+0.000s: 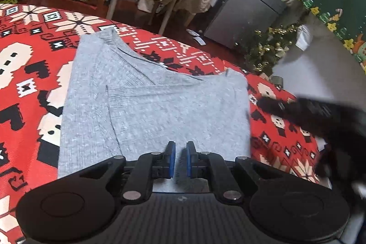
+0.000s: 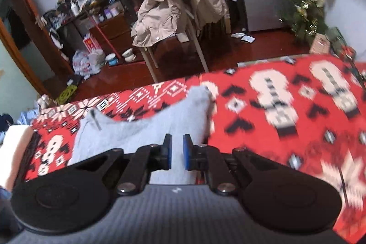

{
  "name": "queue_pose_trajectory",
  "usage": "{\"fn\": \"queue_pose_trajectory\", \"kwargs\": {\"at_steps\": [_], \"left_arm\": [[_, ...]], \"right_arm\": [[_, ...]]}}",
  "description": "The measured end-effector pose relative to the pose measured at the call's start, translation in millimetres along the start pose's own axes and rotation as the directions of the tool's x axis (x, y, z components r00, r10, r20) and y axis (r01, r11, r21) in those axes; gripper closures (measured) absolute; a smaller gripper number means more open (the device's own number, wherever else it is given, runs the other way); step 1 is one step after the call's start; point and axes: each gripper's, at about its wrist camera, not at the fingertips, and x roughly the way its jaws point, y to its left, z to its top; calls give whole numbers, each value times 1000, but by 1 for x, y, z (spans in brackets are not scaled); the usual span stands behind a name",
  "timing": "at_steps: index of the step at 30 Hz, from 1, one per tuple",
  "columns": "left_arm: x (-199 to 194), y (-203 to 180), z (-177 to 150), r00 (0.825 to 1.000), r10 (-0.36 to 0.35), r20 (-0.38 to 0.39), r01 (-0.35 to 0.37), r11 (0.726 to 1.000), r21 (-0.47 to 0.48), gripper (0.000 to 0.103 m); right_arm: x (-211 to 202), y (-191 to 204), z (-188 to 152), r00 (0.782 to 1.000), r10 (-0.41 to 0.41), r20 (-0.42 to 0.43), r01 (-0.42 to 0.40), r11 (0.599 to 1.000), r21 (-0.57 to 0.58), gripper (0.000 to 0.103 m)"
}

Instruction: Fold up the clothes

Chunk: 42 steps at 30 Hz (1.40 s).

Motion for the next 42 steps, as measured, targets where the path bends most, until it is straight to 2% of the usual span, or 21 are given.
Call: {"fn": "queue_pose_trajectory", "kwargs": {"at_steps": [3,7,12,15,18,23,28,31,32,33,38,42], "left_arm": [[4,2,0,1000,19,-17,-19,1000,-11,95],[7,6,1,999,36,-21,-36,999,-12,96],[5,6,0,999,34,-19,-34,999,-24,95],[5,6,0,999,27,-21,-28,999,-27,95],[6,5,0,999,36,-22,-37,999,-20,95],[6,9,0,999,28,-32,-29,999,-27,95],[6,17,3,999,-3,-46,0,997,-72,95],[4,16,3,999,0,-44,-3,998,-63,95],[3,15,3,999,5,-41,-7,998,-54,95],[2,14,2,999,7,-38,-8,999,-46,95],[-9,10,-1,1000,6,-12,-6,1000,-18,95],[-31,1,-6,1000,-4,4,3,999,31,95]], "right_arm": [[35,-4,17,999,-43,-18,43,999,-25,93],[73,-20,18,991,-113,-67,112,994,-20,91],[74,-23,25,988,-153,-31,152,988,-13,90],[68,-18,30,995,-98,-18,98,995,-15,90],[86,-15,33,987,-153,-51,150,987,-57,90],[99,-35,45,982,-182,-58,184,982,39,86],[67,-38,43,990,-139,-36,142,985,98,86],[41,-23,22,994,-89,-57,93,994,60,86],[34,-17,14,995,-77,-68,80,996,41,88],[28,-9,5,994,-70,-83,72,997,15,94],[-7,17,-45,986,-106,-128,98,992,-74,95],[-53,17,-69,991,-57,-120,53,998,-40,93]]}}
